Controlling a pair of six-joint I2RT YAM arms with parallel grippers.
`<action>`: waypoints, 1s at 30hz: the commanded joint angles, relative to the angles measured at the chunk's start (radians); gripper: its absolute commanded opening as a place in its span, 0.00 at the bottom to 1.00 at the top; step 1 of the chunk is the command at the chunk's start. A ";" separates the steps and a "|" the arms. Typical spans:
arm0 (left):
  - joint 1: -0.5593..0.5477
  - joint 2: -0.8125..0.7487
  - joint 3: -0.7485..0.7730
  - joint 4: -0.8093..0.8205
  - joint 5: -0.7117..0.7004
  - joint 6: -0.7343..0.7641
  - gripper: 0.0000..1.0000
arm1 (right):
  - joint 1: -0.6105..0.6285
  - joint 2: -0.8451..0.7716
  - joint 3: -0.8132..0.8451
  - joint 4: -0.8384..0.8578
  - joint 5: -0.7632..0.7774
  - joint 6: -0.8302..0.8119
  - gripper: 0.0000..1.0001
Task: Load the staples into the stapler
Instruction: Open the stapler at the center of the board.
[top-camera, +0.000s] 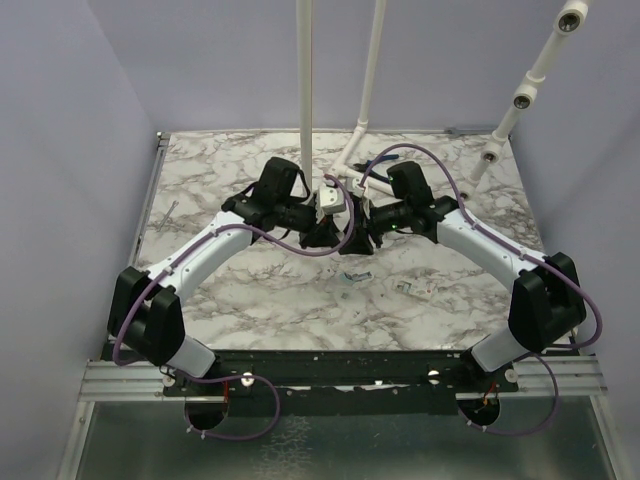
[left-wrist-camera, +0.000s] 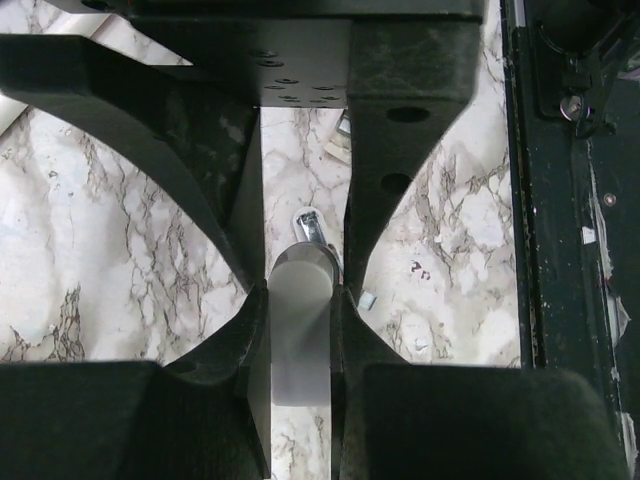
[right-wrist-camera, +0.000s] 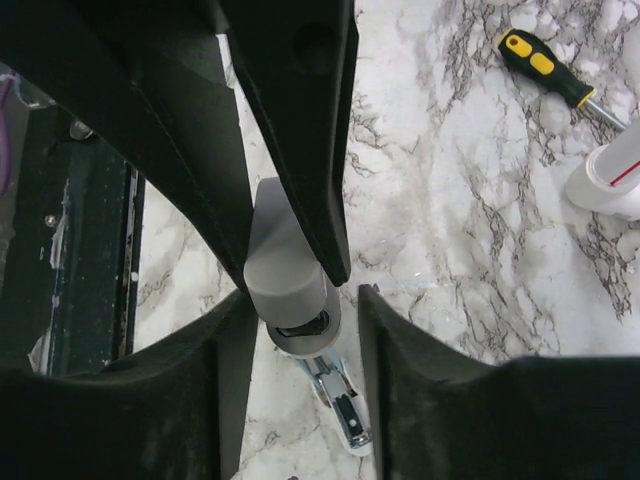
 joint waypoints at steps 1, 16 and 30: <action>0.002 0.017 0.012 0.049 0.050 -0.028 0.00 | 0.011 0.009 -0.004 0.030 -0.043 0.020 0.42; 0.127 -0.026 -0.038 0.154 0.187 -0.112 0.00 | -0.026 -0.058 -0.142 0.147 0.011 0.054 0.05; 0.316 -0.113 -0.244 0.171 0.278 -0.007 0.00 | -0.034 -0.007 -0.154 0.202 0.180 0.067 0.01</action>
